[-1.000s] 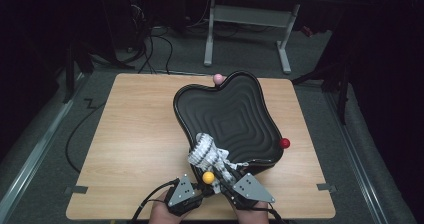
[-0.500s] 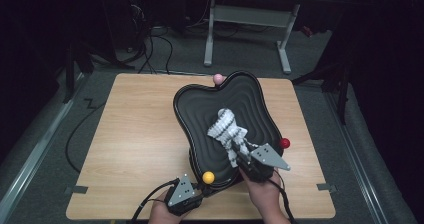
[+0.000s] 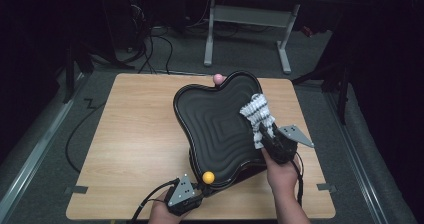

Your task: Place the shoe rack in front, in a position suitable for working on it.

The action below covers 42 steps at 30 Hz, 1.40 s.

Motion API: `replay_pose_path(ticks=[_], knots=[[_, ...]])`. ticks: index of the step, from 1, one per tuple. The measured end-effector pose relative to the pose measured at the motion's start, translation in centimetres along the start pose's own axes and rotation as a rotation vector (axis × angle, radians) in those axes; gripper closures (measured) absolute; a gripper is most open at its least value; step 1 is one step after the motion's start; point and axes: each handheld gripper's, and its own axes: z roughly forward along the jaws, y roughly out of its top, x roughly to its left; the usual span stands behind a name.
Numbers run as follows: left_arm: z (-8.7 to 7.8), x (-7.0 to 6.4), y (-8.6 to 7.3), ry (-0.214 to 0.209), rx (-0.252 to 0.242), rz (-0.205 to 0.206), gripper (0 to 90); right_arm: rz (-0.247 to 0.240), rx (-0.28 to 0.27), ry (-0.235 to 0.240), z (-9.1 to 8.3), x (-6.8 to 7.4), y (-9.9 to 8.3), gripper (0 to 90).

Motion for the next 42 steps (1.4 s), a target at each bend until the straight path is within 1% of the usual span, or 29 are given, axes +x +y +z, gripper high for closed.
replay_pose_path(ticks=[1,3,5,9,12,14,16,18,19,22,25,26,27,28,32,34,36,37,39,40,41,42], knots=[[0.0,0.0,0.0,0.0,0.0,0.0,74.4,0.016,0.003,0.003,0.0,-0.3,0.1,75.5],[0.0,0.0,0.0,-0.001,0.0,0.001,74.4,0.007,0.008,0.006,0.1,-0.3,0.2,75.4],[0.0,0.0,0.0,-0.001,0.0,0.005,74.4,0.009,0.01,0.014,0.1,-0.3,0.2,75.0],[0.0,0.1,0.0,-0.004,0.001,0.007,74.4,0.018,0.015,0.077,0.0,0.1,0.0,72.8],[0.0,0.0,0.0,-0.004,0.001,0.009,74.4,0.005,0.022,0.122,-0.1,0.8,0.0,71.5],[0.0,0.0,0.0,-0.003,0.001,0.011,74.4,-0.013,0.026,0.141,-0.3,1.6,-0.1,71.5],[0.0,0.0,0.0,-0.004,0.001,0.01,74.4,-0.033,0.03,0.174,-0.4,2.6,-0.2,71.5],[0.0,0.1,0.0,-0.004,0.002,0.009,74.4,-0.048,0.031,0.196,-0.5,3.4,-0.4,71.5],[0.0,0.1,0.0,-0.004,0.002,0.009,74.4,-0.049,0.034,0.228,-0.6,4.0,-0.4,71.7],[0.0,0.1,0.0,-0.005,0.004,0.006,74.4,-0.071,0.039,0.286,-0.7,5.5,-0.6,71.8],[0.0,0.1,0.0,-0.006,0.004,0.006,74.5,-0.094,0.056,0.348,-0.9,7.3,-0.7,72.3],[0.0,0.1,0.0,-0.006,0.004,0.006,74.4,-0.102,0.059,0.364,-1.0,7.8,-0.8,72.4],[0.0,0.1,0.0,-0.006,0.004,0.006,74.4,-0.102,0.059,0.364,-1.0,7.8,-0.8,72.4],[0.0,0.1,0.0,-0.006,0.004,0.007,74.4,-0.124,0.065,0.39,-1.1,8.8,-0.9,72.6],[0.0,0.1,0.0,-0.007,0.003,0.006,74.4,-0.167,0.078,0.448,-1.3,11.0,-1.1,73.5],[0.0,0.1,0.0,-0.006,0.003,0.006,74.4,-0.195,0.074,0.466,-1.4,11.9,-1.2,73.8],[0.0,0.1,0.0,-0.007,0.002,0.006,74.4,-0.198,0.072,0.474,-1.4,12.2,-1.3,73.9],[0.0,0.1,0.0,-0.007,0.003,0.006,74.4,-0.188,0.075,0.476,-1.4,12.1,-1.2,74.1],[0.0,0.1,0.0,-0.007,0.002,0.005,74.4,-0.184,0.076,0.479,-1.3,12.0,-1.2,74.0],[0.0,0.1,0.0,-0.008,0.002,0.004,74.3,-0.186,0.073,0.468,-1.3,11.8,-1.1,73.9],[0.0,0.1,0.0,-0.007,0.002,0.005,74.4,-0.187,0.069,0.446,-1.2,11.3,-0.9,73.8],[0.0,0.1,0.0,-0.007,0.003,0.005,74.3,-0.185,0.066,0.439,-1.1,11.1,-0.9,73.8]])
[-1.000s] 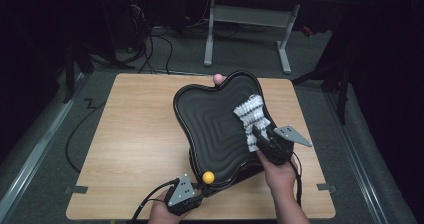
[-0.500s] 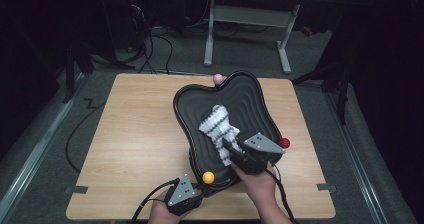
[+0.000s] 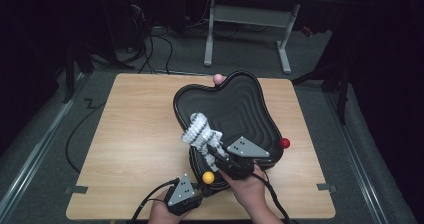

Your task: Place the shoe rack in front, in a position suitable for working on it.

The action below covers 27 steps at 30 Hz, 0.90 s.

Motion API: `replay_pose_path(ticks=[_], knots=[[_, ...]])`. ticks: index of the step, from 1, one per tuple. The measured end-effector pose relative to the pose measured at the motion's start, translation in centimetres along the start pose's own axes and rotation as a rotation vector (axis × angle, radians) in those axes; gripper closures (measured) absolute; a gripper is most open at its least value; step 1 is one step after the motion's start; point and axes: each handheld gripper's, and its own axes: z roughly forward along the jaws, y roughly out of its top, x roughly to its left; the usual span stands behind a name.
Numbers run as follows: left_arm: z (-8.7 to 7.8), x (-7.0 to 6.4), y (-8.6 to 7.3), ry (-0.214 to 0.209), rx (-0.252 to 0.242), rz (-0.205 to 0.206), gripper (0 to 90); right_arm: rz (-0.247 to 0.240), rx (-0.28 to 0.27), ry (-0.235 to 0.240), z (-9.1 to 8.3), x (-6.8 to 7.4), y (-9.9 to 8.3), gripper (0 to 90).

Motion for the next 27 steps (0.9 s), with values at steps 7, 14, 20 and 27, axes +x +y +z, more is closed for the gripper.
replay_pose_path(ticks=[7,14,20,27], knots=[[0.0,0.0,0.0,-0.002,0.0,0.0,74.4,0.056,-0.012,-0.078,-0.8,-3.1,0.1,73.9],[0.0,0.0,0.0,-0.002,0.0,0.001,74.4,0.135,-0.024,-0.209,-2.2,-7.6,0.1,73.9],[0.0,0.0,0.0,-0.003,0.001,0.002,74.4,0.177,-0.016,-0.306,-3.0,-10.3,0.1,73.8],[0.1,0.0,0.1,-0.006,0.001,0.004,74.4,0.161,0.014,-0.415,-3.5,-11.2,0.1,74.9]])
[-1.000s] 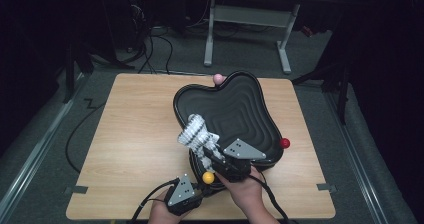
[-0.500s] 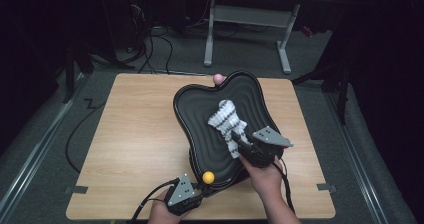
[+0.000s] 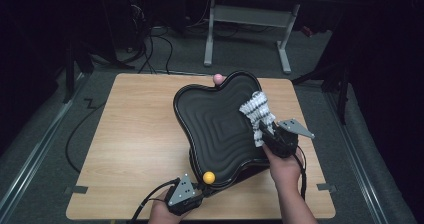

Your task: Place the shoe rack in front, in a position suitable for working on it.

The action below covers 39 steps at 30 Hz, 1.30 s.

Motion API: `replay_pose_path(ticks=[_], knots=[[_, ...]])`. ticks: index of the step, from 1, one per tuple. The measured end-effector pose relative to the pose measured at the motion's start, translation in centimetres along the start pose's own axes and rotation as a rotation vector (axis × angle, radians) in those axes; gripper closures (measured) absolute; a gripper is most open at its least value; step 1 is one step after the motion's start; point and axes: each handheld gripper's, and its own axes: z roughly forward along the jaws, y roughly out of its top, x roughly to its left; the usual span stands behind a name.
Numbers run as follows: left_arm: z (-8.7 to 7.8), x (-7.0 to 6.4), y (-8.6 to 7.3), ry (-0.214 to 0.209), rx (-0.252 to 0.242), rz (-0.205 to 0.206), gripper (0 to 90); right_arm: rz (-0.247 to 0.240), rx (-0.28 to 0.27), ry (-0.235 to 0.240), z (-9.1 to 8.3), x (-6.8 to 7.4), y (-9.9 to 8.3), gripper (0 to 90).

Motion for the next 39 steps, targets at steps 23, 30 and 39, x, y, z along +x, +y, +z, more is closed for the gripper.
replay_pose_path(ticks=[23,30,39], knots=[[0.0,0.0,0.0,-0.002,0.001,0.001,74.5,-0.091,-0.003,0.284,-0.5,8.7,-0.6,74.5],[0.0,0.0,0.0,-0.002,0.001,0.0,74.5,-0.155,0.01,0.406,-0.7,13.2,-0.8,74.6],[0.0,0.0,0.0,-0.001,0.002,-0.001,74.5,-0.117,-0.014,0.34,1.1,11.9,1.2,74.5]])
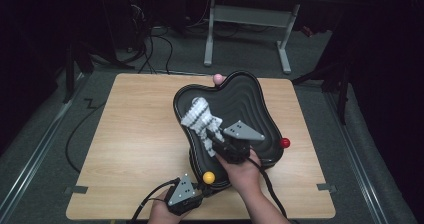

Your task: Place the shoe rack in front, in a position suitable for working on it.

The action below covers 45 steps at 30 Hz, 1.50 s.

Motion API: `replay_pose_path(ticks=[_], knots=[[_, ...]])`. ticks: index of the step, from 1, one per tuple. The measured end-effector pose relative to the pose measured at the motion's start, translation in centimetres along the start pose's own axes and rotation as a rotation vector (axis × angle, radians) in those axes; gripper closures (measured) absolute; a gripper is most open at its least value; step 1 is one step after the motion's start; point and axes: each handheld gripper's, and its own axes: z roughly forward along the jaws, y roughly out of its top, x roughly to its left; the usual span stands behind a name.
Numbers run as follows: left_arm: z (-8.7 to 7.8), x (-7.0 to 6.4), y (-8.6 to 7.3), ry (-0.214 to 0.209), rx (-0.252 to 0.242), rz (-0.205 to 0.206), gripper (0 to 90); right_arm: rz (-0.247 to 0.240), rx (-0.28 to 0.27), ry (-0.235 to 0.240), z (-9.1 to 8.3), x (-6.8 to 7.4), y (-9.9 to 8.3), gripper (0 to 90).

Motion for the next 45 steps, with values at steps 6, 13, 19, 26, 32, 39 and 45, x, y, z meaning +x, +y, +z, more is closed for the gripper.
replay_pose_path(ticks=[6,13,19,26,32,39,45], knots=[[0.0,0.0,0.0,0.001,-0.001,-0.001,74.5,0.064,-0.023,-0.11,0.3,-3.7,1.4,74.6],[0.0,0.0,0.0,-0.002,-0.001,-0.001,74.5,0.096,-0.027,-0.159,0.3,-5.4,1.8,74.5],[0.0,0.0,0.0,-0.004,-0.001,-0.001,74.5,0.076,-0.028,-0.107,1.4,-3.4,2.5,74.6],[0.0,0.1,0.0,-0.008,-0.003,-0.001,74.5,0.02,-0.016,-0.004,3.4,0.9,3.7,74.9],[-0.1,0.2,-0.1,-0.007,0.0,-0.001,74.5,-0.037,-0.018,0.036,4.1,3.1,3.7,75.5],[-0.1,0.2,-0.1,-0.006,0.0,-0.002,74.5,0.012,-0.024,-0.045,3.4,0.0,4.0,75.4],[-0.1,0.1,-0.1,-0.004,0.0,-0.003,74.5,0.076,-0.043,-0.128,2.3,-3.5,3.6,75.4]])
